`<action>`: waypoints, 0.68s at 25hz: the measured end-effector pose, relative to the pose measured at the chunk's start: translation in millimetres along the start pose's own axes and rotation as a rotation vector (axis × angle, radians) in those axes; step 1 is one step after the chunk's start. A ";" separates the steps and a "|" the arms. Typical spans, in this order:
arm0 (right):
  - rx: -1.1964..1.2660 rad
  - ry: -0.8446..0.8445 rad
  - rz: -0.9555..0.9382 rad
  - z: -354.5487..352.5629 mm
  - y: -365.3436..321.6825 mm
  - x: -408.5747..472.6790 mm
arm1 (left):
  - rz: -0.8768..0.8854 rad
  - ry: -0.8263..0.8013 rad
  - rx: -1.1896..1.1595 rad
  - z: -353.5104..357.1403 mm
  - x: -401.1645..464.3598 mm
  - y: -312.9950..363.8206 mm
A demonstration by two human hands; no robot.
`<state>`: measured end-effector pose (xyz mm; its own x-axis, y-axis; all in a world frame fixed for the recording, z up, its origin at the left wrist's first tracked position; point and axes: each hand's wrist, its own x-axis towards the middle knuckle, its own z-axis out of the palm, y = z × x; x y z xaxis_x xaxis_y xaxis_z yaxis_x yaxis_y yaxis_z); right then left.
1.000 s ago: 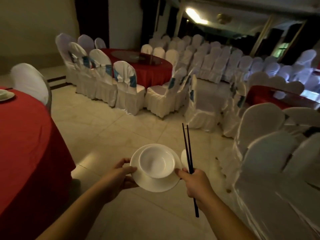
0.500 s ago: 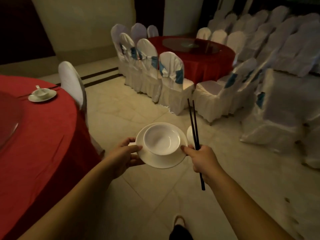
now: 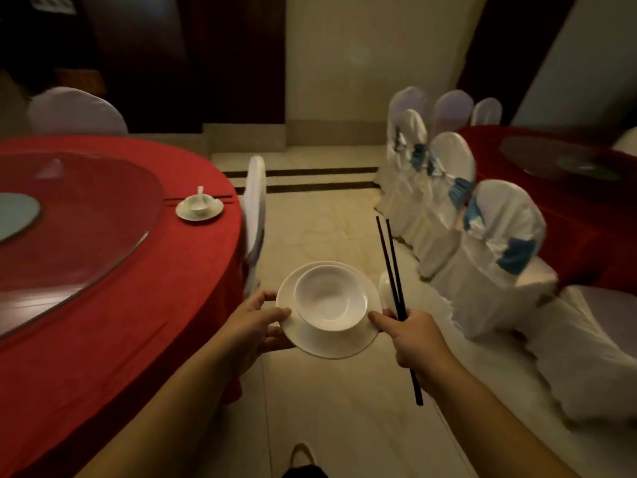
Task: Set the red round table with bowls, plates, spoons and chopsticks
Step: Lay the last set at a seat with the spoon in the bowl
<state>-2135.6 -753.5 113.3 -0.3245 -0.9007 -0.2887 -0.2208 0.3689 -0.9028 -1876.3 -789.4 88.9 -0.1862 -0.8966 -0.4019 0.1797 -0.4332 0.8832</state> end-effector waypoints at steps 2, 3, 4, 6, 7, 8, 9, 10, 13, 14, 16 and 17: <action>-0.006 -0.061 -0.012 17.8 -18.3 62.5 | 0.015 0.040 -0.025 -8.2 45.6 16.5; -0.003 -0.090 -0.016 27.7 -30.4 93.6 | 0.024 0.068 -0.034 -13.2 69.5 27.2; -0.011 -0.119 -0.018 36.7 -42.4 121.1 | 0.034 0.097 -0.045 -17.5 90.3 37.0; -0.036 -0.188 -0.027 58.3 -71.1 179.6 | 0.057 0.149 -0.070 -27.9 133.0 64.1; -0.045 -0.212 -0.036 68.9 -84.9 204.9 | 0.064 0.177 -0.075 -33.3 150.6 77.8; -0.044 -0.225 -0.047 79.5 -99.3 228.9 | 0.069 0.206 -0.083 -39.0 167.3 92.1; -0.041 -0.243 -0.054 89.7 -114.7 250.3 | 0.074 0.234 -0.098 -43.3 183.3 106.0; -0.035 -0.275 -0.057 100.3 -130.8 275.1 | 0.078 0.259 -0.111 -48.3 202.4 120.6; -0.031 -0.367 -0.083 135.3 -175.7 358.1 | 0.114 0.346 -0.147 -66.7 266.3 163.6; -0.022 -0.391 -0.093 147.1 -189.5 385.0 | 0.124 0.377 -0.154 -72.9 288.0 176.1; -0.022 -0.462 -0.117 174.2 -219.8 451.5 | 0.154 0.434 -0.158 -85.8 344.2 203.0; -0.028 -0.487 -0.127 186.7 -233.2 480.5 | 0.166 0.458 -0.158 -92.2 368.3 215.1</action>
<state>-2068.3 -1315.1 125.6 0.1716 -0.9388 -0.2988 -0.2577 0.2499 -0.9333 -1817.2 -1221.3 108.6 0.2932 -0.8877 -0.3551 0.3210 -0.2585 0.9111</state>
